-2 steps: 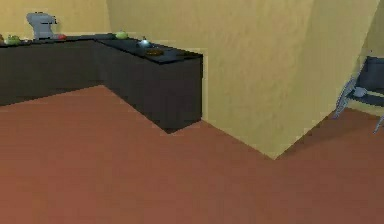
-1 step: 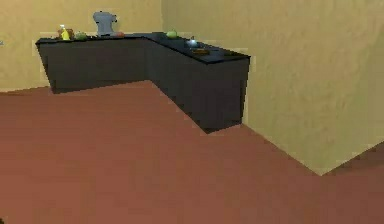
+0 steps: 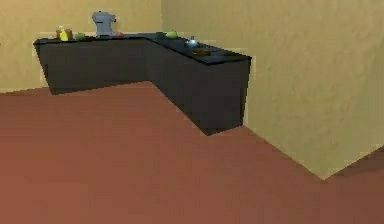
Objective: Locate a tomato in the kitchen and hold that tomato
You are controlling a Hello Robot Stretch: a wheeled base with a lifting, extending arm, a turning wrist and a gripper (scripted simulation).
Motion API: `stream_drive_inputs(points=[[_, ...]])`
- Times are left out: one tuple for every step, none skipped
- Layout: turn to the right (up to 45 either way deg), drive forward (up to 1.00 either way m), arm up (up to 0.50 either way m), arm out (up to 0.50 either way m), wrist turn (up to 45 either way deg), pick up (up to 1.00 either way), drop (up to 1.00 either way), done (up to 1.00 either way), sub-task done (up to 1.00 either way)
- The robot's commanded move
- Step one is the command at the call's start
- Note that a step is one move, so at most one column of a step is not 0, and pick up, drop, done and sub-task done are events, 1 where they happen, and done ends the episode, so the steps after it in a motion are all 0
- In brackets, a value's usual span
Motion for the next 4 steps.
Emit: stream_drive_inputs(points=[[-24.0, 0.0, 0.0, 0.0, 0.0, 0.0, 0.0, 0.0, 0.0], [0.0, 1.0, 0.0, 0.0, 0.0, 0.0, 0.0, 0.0, 0.0], [-15.0, 0.0, 0.0, 0.0, 0.0, 0.0, 0.0, 0.0, 0.0], [0.0, 0.2, 0.0, 0.0, 0.0, 0.0, 0.0, 0.0, 0.0]])
